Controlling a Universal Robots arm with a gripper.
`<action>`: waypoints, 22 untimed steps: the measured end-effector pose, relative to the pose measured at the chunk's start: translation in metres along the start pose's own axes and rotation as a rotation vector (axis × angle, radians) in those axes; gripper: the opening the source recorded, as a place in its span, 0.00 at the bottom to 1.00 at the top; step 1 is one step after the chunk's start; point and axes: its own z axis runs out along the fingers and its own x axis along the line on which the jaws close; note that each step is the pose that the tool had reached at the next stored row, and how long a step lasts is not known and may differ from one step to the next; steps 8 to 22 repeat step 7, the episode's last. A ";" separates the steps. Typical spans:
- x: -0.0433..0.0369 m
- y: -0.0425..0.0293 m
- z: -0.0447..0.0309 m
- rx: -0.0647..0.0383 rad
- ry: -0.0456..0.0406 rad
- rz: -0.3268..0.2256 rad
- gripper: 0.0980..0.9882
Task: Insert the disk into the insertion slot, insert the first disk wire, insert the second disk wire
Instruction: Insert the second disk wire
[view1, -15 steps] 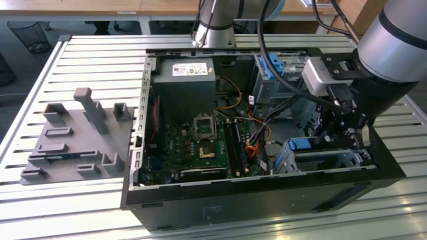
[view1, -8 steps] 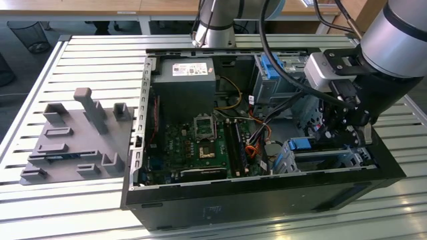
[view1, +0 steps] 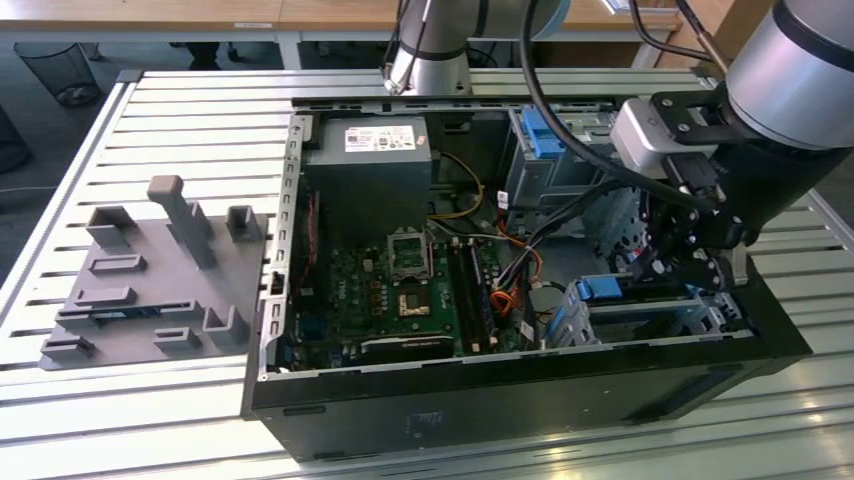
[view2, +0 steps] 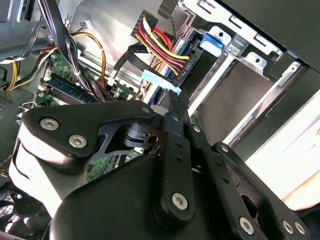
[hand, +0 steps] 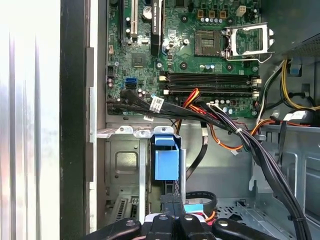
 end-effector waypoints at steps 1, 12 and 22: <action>-0.0001 0.0000 -0.0006 0.000 0.0001 0.000 0.01; -0.0003 -0.0001 -0.0028 -0.002 0.0000 0.000 0.01; -0.0003 -0.0001 -0.0028 -0.002 0.0000 0.000 0.01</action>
